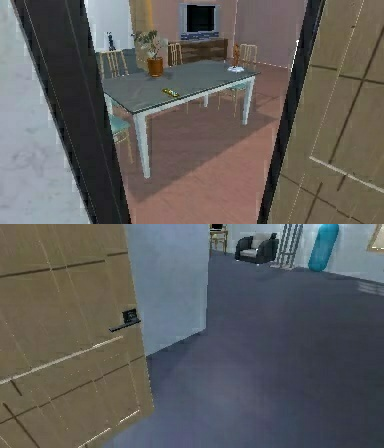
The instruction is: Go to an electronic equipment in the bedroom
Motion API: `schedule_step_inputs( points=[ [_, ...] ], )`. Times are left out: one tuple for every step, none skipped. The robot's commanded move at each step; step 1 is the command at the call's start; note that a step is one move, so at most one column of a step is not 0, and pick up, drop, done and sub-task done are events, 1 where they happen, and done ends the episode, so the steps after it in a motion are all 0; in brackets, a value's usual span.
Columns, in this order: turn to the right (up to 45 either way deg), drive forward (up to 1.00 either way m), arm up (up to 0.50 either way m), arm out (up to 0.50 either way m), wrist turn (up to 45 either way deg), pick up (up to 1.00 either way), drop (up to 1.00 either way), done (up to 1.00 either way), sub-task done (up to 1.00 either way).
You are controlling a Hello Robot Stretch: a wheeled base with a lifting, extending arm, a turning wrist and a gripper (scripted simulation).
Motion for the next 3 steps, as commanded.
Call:
schedule_step_inputs(
  points=[
    [9.0,0.0,0.0,0.0,0.0,0.0,0.0,0.0,0.0],
    [3.0,0.0,0.0,0.0,0.0,0.0,0.0,0.0,0.0],
    [0.0,0.75,0.0,0.0,0.0,0.0,0.0,0.0,0.0]
  ],
)
